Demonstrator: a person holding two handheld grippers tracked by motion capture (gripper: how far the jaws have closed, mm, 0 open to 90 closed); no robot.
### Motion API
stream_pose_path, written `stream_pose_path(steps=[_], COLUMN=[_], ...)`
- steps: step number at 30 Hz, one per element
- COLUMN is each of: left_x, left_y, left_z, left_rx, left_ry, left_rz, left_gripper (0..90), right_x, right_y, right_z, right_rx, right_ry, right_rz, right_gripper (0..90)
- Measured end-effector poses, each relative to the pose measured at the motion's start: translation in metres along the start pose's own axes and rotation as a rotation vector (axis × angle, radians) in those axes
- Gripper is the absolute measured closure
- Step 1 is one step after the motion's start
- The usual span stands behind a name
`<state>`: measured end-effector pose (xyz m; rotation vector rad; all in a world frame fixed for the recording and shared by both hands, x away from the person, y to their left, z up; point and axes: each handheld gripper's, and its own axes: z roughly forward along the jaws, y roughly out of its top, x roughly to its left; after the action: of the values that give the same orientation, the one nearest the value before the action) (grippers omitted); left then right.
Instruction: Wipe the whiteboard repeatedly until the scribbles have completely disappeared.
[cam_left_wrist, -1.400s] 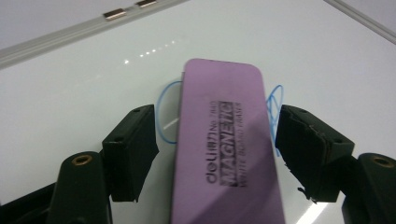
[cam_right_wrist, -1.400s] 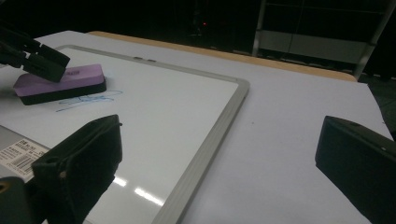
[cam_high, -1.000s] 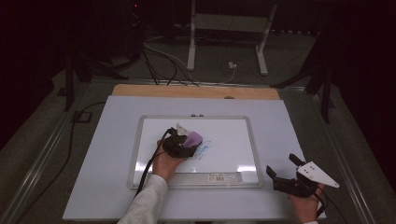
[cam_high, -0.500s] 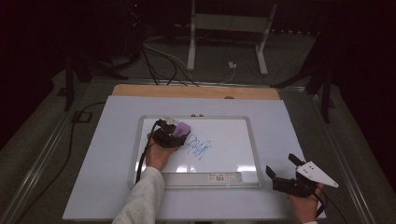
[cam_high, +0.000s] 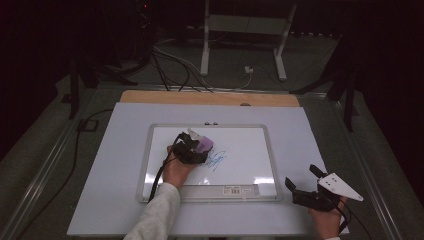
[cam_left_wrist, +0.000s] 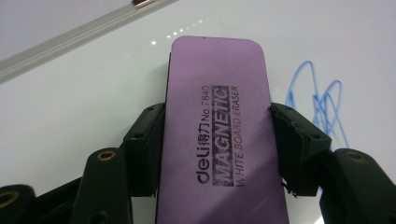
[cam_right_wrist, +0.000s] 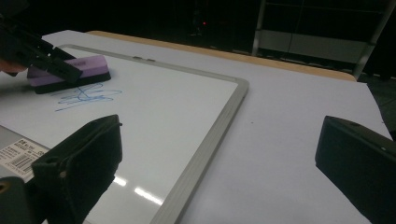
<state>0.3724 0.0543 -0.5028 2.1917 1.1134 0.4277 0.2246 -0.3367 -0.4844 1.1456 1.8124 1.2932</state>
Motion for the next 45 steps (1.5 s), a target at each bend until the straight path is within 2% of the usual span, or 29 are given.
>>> stream_pose_path(steps=[3, 4, 5, 6, 7, 8, 9, 11, 13, 18, 19, 20, 21, 22, 24, 25, 27, 30, 31, 32, 33, 34, 35, 36, 38, 41, 42, 44, 45], left_x=[0.001, 0.005, 0.005, 0.013, 0.013, 0.023, 0.023, 0.029, 0.030, 0.016, 0.006, 0.006, -0.004, -0.004, -0.015, -0.015, -0.013, -0.005, -0.005, 0.005, 0.010, 0.010, 0.017, 0.017, 0.017, 0.007, -0.002, -0.015, -0.015], left_y=[0.000, 0.000, 0.000, 0.000, 0.000, -0.001, -0.001, -0.001, 0.000, 0.002, 0.003, 0.003, 0.004, 0.004, 0.003, 0.002, 0.002, 0.003, 0.003, 0.004, 0.004, 0.004, 0.003, 0.003, 0.003, 0.003, 0.001, -0.001, -0.001], left_z=[0.000, 0.000, 0.000, 0.000, 0.000, -0.001, -0.001, 0.000, 0.001, 0.003, 0.004, 0.004, 0.004, 0.004, 0.003, 0.002, 0.002, 0.002, 0.002, 0.003, 0.003, 0.003, 0.003, 0.003, 0.003, 0.002, 0.001, -0.001, -0.001], left_rx=[0.000, -0.001, -0.001, 0.003, 0.003, 0.005, 0.005, 0.002, 0.003, -0.002, 0.000, 0.000, 0.001, 0.001, -0.002, 0.000, -0.001, 0.002, 0.002, 0.008, 0.010, 0.010, 0.009, 0.009, 0.010, 0.013, 0.011, 0.008, 0.008], left_ry=[0.004, 0.037, 0.037, 0.061, 0.061, 0.087, 0.087, 0.093, 0.092, 0.062, 0.040, 0.040, 0.004, 0.004, -0.024, -0.022, -0.025, 0.019, 0.019, 0.056, 0.069, 0.069, 0.069, 0.069, 0.070, 0.058, 0.029, 0.000, 0.000], left_rz=[0.003, -0.009, -0.009, -0.032, -0.032, -0.066, -0.066, -0.097, -0.101, -0.074, -0.044, -0.044, -0.017, -0.017, 0.024, 0.031, 0.035, 0.018, 0.018, -0.010, -0.028, -0.028, -0.069, -0.069, -0.075, -0.050, -0.040, -0.006, -0.006], left_gripper=[41.8, 41.9, 41.8, 41.9, 41.9, 41.9, 41.9, 41.9, 41.9, 41.9, 41.9, 41.9, 41.9, 41.9, 41.9, 41.9, 41.9, 41.9, 41.9, 41.9, 41.9, 41.9, 41.9, 41.9, 41.9, 41.9, 41.9, 41.9, 41.9], right_x=[0.000, 0.000, 0.000, -0.001, -0.001, -0.001, -0.001, -0.001, -0.001, 0.000, 0.000, 0.000, 0.000, 0.001, 0.001, 0.001, 0.000, 0.000, -0.001, -0.001, -0.001, -0.001, -0.001, -0.001, 0.000, 0.000, 0.000, 0.000, 0.000], right_y=[0.000, 0.000, 0.000, 0.000, 0.000, 0.000, 0.000, 0.000, 0.000, 0.000, 0.000, 0.000, 0.000, 0.000, 0.000, 0.000, 0.000, 0.000, 0.000, 0.000, 0.000, 0.000, 0.000, 0.000, 0.000, 0.000, 0.000, 0.000, 0.000], right_z=[0.000, -0.001, -0.001, -0.001, -0.001, -0.001, -0.001, 0.000, 0.000, 0.000, 0.000, 0.000, 0.000, 0.000, 0.000, 0.000, 0.000, -0.001, -0.001, -0.001, -0.001, -0.001, -0.001, -0.001, -0.001, 0.000, 0.000, 0.000, 0.000], right_rx=[0.000, -0.001, -0.001, -0.002, -0.002, 0.000, 0.000, 0.000, 0.000, 0.001, 0.001, 0.002, 0.002, 0.002, 0.002, 0.002, 0.002, 0.000, 0.000, 0.000, 0.000, 0.000, 0.000, 0.000, 0.001, 0.002, 0.002, 0.001, 0.002], right_ry=[0.000, -0.001, -0.002, -0.002, -0.002, -0.003, -0.003, -0.003, -0.002, 0.000, 0.000, 0.000, 0.001, 0.001, 0.000, 0.000, -0.001, -0.002, -0.003, -0.004, -0.005, -0.004, -0.003, -0.002, -0.002, -0.001, -0.001, -0.001, -0.001], right_rz=[0.001, -0.001, 0.001, 0.001, 0.001, 0.002, 0.002, 0.002, 0.001, -0.001, -0.001, -0.002, -0.002, -0.002, -0.002, 0.000, -0.001, 0.000, 0.001, 0.002, 0.003, 0.002, 0.001, 0.001, -0.001, -0.002, -0.002, -0.002, -0.001], right_gripper=[0.7, 0.7, 0.7, 0.7, 0.7, 0.7, 0.7, 0.7, 0.7, 0.7, 0.7, 0.7, 0.7, 0.7, 0.7, 0.7, 0.7, 0.7, 0.7, 0.7, 0.7, 0.7, 0.7, 0.7, 0.7, 0.7, 0.7, 0.7, 0.7])
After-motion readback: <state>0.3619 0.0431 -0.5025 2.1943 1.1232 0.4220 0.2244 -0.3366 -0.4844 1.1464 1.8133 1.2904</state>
